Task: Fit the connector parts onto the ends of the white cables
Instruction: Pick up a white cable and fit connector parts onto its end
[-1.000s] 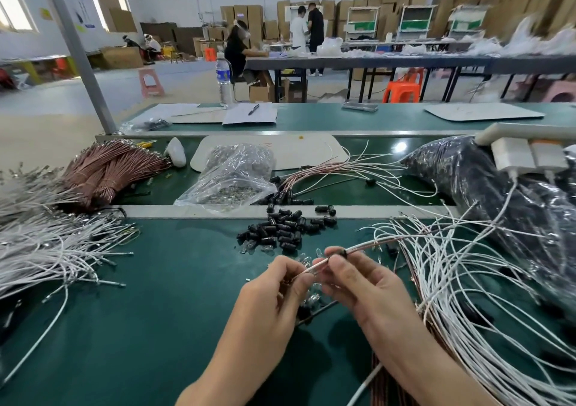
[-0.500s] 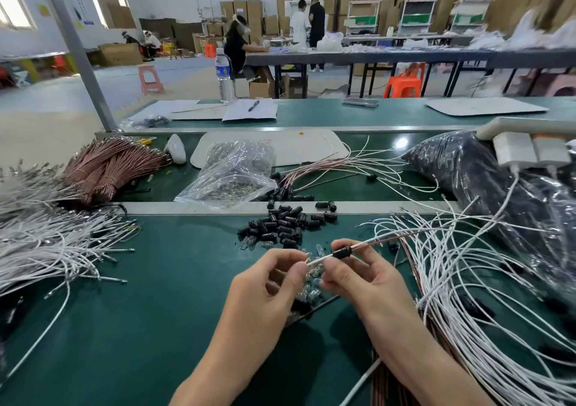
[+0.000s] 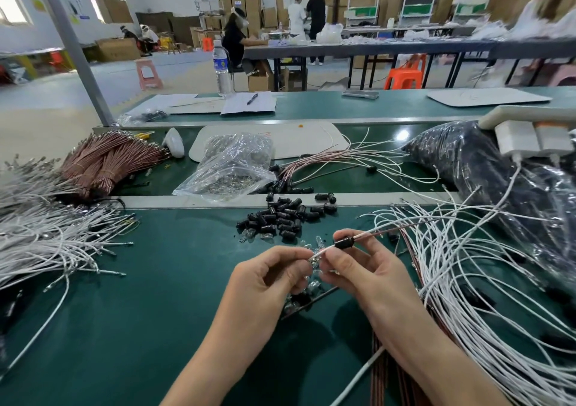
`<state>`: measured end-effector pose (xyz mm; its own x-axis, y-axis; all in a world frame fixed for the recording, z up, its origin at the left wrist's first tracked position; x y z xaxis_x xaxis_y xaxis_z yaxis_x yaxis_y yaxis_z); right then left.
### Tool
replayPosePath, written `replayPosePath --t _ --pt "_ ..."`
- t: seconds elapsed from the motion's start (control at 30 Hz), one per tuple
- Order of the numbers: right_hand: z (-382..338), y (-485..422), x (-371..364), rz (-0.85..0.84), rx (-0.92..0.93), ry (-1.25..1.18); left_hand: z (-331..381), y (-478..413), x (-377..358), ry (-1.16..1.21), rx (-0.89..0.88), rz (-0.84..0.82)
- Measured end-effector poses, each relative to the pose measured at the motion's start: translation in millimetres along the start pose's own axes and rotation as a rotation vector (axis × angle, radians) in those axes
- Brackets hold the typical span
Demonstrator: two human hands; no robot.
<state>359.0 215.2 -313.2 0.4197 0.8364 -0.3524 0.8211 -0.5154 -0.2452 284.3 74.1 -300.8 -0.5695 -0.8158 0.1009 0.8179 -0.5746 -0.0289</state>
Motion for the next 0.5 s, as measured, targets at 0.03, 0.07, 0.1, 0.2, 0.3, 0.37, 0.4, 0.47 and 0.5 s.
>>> replayPosePath --t 0.03,0.07,0.1,0.2,0.3,0.37,0.4,0.47,0.5 --pt "-0.2 0.0 0.3 0.0 0.005 0.008 -0.1 -0.3 0.6 0.01 0.001 0.004" --pt "-0.2 -0.1 0.6 0.001 0.011 0.015 -0.4 -1.0 1.5 0.017 0.005 0.01" --pt "-0.3 0.0 1.2 0.004 0.015 0.018 -1.5 -1.8 2.8 0.023 0.013 0.016" --pt "-1.5 -0.1 2.0 0.015 0.027 0.015 -7.1 -4.6 5.3 0.024 0.053 0.011" --pt "-2.4 -0.1 1.8 0.017 0.032 0.016 -9.9 -5.9 5.9 -0.022 0.067 0.0" --pt "-3.2 -0.3 2.9 0.021 0.033 0.034 -8.6 -5.6 7.1 -0.06 0.052 0.012" --pt "-3.7 -0.5 3.4 0.021 0.035 0.048 -7.6 -5.3 7.5 -0.078 0.045 0.019" --pt "-4.4 0.1 4.2 0.022 0.038 0.084 -6.2 -4.5 8.2 -0.098 0.035 0.031" --pt "-5.1 0.6 4.3 0.019 0.04 0.106 -5.7 -4.3 8.6 -0.099 0.031 0.039"
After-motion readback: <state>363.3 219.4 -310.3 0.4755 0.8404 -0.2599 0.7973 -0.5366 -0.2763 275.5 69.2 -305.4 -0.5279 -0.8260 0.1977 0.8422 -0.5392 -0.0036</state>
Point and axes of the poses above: each hand's wrist, its own y-axis away from the middle knuckle, its own x-axis out of the back of the hand, z = x × y, the point moved 8 cm from there along -y, towards the middle knuckle, and after that the axes turned 11 degrees about x, right-handed, at the moved point
